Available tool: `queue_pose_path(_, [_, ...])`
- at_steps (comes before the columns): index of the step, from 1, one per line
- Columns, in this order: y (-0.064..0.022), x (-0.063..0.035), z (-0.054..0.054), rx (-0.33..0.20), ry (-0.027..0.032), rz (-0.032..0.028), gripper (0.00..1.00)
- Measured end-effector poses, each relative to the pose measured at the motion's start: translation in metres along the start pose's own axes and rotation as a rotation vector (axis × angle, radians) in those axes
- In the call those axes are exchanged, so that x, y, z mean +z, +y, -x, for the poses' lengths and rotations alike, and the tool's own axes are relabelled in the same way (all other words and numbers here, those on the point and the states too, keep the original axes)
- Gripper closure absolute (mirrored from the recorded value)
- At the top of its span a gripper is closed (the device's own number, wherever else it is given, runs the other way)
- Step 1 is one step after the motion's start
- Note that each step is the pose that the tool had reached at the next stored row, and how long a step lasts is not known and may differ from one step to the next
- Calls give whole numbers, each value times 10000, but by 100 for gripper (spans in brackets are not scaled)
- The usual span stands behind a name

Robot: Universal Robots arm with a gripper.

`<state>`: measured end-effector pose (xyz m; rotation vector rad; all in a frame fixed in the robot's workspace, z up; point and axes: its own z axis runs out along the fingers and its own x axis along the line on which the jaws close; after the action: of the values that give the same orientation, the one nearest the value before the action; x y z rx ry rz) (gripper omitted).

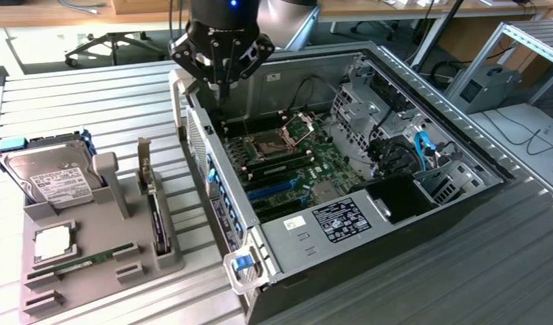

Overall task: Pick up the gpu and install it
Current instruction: 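Reach for the gpu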

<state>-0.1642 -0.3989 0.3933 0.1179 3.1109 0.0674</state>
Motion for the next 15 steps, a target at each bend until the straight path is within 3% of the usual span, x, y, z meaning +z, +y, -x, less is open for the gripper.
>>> queue_pose_path(15, [-5, -2, -58, 0, 0, 0, 89])
